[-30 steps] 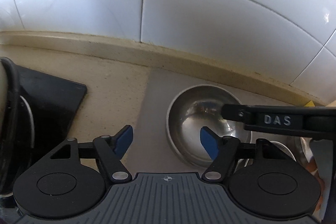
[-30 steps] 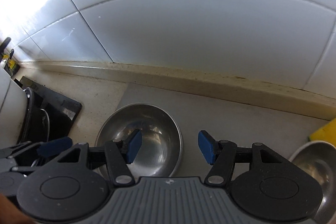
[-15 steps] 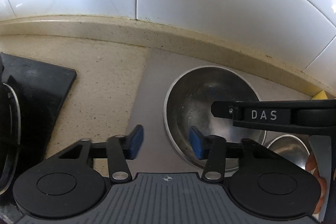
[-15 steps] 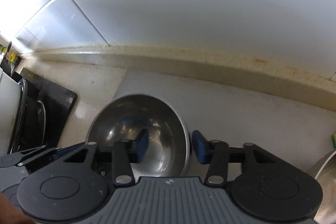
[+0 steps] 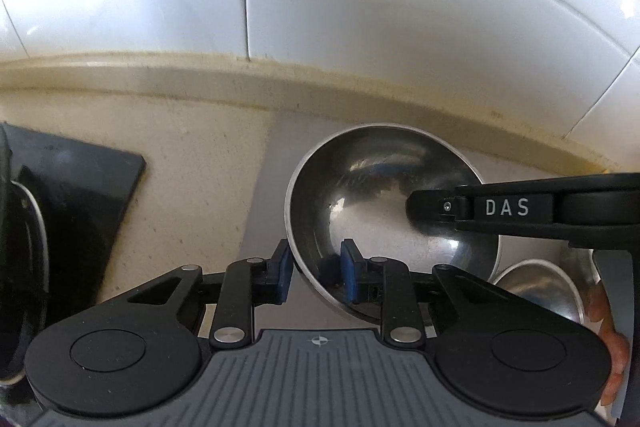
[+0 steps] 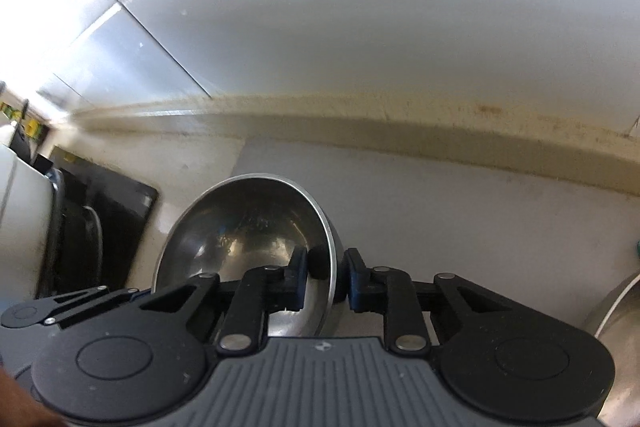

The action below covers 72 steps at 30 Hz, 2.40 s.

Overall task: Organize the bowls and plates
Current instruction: 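Close the right gripper on a steel bowl rim while the left grips another bowl, then lower the right gripper's bowl into the bowl beside the stove while the left holds its bowl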

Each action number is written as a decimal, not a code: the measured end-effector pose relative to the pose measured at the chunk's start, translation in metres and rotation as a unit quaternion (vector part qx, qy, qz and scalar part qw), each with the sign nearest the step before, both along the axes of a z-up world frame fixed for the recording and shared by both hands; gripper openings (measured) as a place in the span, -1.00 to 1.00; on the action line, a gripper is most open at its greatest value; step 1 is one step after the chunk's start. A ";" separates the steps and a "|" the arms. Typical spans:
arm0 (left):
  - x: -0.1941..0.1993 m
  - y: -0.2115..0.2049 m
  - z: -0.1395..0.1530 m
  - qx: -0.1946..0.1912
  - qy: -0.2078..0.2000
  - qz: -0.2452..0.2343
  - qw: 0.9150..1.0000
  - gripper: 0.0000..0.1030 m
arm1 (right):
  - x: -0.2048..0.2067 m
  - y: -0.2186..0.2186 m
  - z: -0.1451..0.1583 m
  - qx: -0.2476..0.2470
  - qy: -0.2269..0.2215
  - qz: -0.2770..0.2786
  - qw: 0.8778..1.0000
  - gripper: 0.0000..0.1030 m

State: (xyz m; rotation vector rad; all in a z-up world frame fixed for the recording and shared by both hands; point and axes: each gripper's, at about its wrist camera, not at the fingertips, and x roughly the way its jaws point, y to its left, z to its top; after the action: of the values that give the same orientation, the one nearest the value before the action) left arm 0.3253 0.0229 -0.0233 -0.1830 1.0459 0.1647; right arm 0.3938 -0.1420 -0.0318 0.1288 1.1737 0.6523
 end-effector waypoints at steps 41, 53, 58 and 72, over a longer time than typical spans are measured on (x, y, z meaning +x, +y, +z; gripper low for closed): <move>-0.057 -0.110 0.020 0.033 -0.023 -0.119 0.992 -0.32 | -0.084 -0.092 0.038 -0.023 -0.014 -0.085 0.996 -1.00; -0.051 -0.106 0.015 0.031 -0.016 -0.118 0.992 -0.32 | -0.083 -0.096 0.028 -0.028 -0.008 -0.072 0.997 -1.00; -0.051 -0.106 0.016 0.031 -0.014 -0.117 0.993 -0.32 | -0.084 -0.095 0.028 -0.030 -0.008 -0.071 0.997 -1.00; -0.051 -0.108 0.013 0.035 -0.015 -0.115 0.993 -0.32 | -0.083 -0.088 0.026 -0.034 -0.012 -0.068 0.997 -1.00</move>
State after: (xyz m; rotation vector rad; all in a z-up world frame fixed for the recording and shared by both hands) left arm 0.2742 -0.0849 -0.0104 0.0001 1.0211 -0.0098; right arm 0.3104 -0.2299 -0.0055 0.1409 1.1516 0.4927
